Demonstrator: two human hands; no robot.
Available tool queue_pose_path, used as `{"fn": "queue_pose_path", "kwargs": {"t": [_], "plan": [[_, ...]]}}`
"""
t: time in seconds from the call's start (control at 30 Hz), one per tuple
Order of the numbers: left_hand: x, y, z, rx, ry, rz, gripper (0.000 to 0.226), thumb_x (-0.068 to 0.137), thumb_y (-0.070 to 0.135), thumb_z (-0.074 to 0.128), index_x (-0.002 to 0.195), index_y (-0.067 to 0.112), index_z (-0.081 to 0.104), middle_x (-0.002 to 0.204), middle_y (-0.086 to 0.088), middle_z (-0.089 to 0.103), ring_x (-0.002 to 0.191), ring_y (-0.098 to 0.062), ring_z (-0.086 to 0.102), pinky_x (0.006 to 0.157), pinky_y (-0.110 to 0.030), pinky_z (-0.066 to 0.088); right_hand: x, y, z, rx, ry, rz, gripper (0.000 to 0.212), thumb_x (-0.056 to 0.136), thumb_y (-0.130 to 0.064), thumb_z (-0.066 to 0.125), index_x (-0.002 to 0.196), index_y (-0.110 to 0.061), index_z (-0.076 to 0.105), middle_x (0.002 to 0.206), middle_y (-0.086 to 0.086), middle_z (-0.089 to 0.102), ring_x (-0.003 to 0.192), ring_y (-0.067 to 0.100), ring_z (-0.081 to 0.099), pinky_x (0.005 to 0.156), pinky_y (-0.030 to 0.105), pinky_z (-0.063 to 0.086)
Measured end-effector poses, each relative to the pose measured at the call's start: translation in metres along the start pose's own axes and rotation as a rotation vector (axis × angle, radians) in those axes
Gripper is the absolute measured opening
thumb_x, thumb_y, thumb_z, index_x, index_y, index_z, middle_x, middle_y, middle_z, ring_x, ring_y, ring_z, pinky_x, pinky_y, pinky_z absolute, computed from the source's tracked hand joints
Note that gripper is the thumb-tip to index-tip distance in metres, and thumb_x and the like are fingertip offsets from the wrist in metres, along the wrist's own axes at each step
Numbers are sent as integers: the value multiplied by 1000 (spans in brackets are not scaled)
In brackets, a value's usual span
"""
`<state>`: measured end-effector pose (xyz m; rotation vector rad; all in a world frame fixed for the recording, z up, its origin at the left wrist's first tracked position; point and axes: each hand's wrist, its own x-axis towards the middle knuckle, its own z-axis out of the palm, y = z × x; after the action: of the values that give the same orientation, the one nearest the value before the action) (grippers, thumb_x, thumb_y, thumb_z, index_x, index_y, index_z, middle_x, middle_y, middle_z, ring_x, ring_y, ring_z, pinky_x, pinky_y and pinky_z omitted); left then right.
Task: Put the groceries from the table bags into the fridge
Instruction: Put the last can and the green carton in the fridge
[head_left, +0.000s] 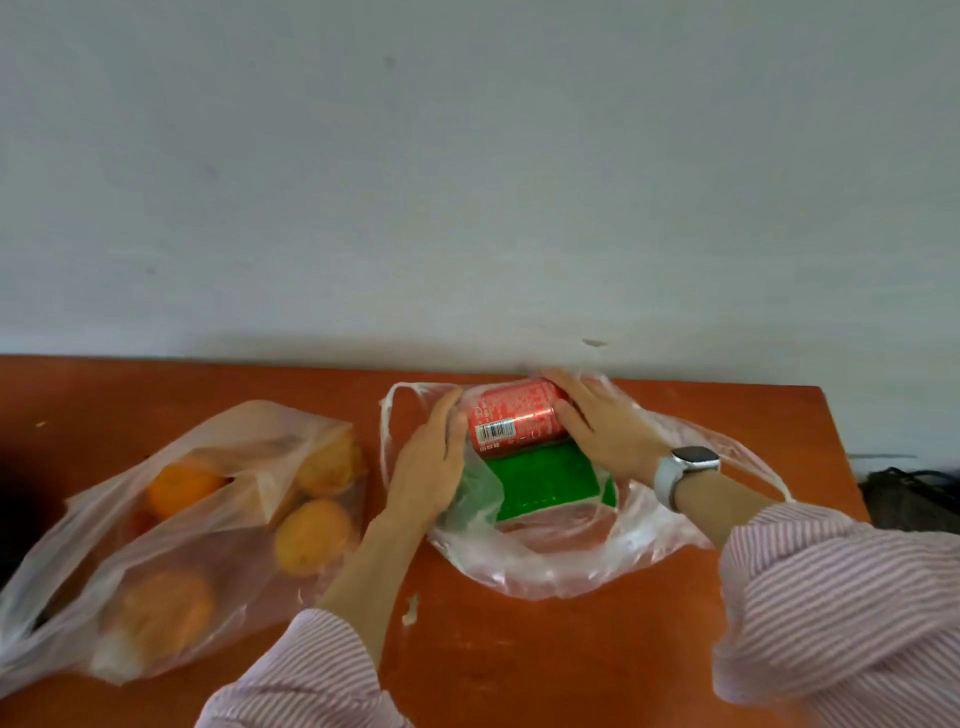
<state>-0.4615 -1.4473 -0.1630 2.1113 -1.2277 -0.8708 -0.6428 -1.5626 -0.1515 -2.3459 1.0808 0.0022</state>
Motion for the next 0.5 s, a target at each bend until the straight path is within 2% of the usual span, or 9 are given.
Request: {"fn": "queue_pose_path", "kwargs": {"t": [0.07, 0.13, 0.2, 0.27, 0.3, 0.33, 0.37, 0.43, 0.5], "plan": [[-10, 2, 2, 7, 71, -42, 37, 100, 29, 27, 131, 20, 43, 121, -10, 60, 108, -27, 58, 91, -31, 42, -11, 1, 6, 154, 16, 26, 48, 90, -46, 24, 135, -29, 32, 136, 6, 44, 124, 24, 38, 103, 44, 37], [-23, -3, 11, 64, 159, -10, 29, 98, 19, 35, 119, 18, 55, 111, -6, 64, 102, -26, 60, 89, -31, 43, -24, 0, 10, 229, 16, 17, 44, 92, -44, 30, 132, -26, 37, 136, 4, 41, 123, 20, 38, 102, 40, 39], [-35, -14, 22, 186, 208, -4, 28, 95, 19, 38, 111, 21, 60, 107, 0, 63, 104, -23, 55, 85, -27, 42, -39, -2, 11, 251, -10, -4, 39, 94, -33, 38, 131, -20, 37, 137, 5, 36, 121, 18, 39, 95, 24, 41], [-42, -19, 25, 182, 250, -139, 21, 93, 25, 41, 106, 23, 58, 102, 6, 53, 100, -19, 49, 69, -21, 34, -51, -4, 10, 222, -59, -37, 47, 91, -30, 48, 134, -18, 31, 138, 6, 34, 120, 20, 41, 88, 17, 40], [-42, -14, 22, 166, 247, -200, 17, 93, 27, 42, 102, 21, 55, 100, 4, 52, 94, -19, 48, 65, -25, 31, -55, -7, 10, 166, -88, -48, 58, 88, -35, 54, 136, -18, 26, 139, 6, 34, 121, 21, 42, 89, 20, 41], [-42, -9, 17, 146, 243, -235, 16, 92, 27, 43, 102, 20, 53, 101, 1, 53, 92, -22, 49, 68, -29, 34, -57, -9, 9, 95, -112, -47, 71, 83, -40, 59, 139, -19, 20, 141, 6, 33, 122, 22, 42, 93, 26, 43], [-43, -4, 13, 231, 216, -188, 19, 92, 24, 44, 108, 20, 54, 109, -3, 54, 98, -25, 51, 74, -34, 41, -56, -12, 8, 16, -128, -40, 82, 79, -45, 62, 141, -21, 14, 144, 6, 30, 125, 24, 40, 97, 33, 43], [-50, 3, 7, 371, 196, -57, 34, 93, 20, 44, 125, 16, 51, 126, -7, 51, 115, -27, 48, 91, -39, 43, -50, -19, 7, -106, -148, -30, 91, 76, -48, 65, 144, -23, 10, 147, 6, 24, 128, 28, 35, 102, 44, 40], [-64, 12, 2, 348, 251, 106, 36, 92, 20, 43, 124, 9, 55, 123, -10, 57, 114, -26, 53, 94, -36, 45, -41, -23, 5, -151, -143, -40, 88, 74, -49, 66, 142, -21, 18, 144, 5, 28, 129, 27, 34, 104, 46, 35]]}}
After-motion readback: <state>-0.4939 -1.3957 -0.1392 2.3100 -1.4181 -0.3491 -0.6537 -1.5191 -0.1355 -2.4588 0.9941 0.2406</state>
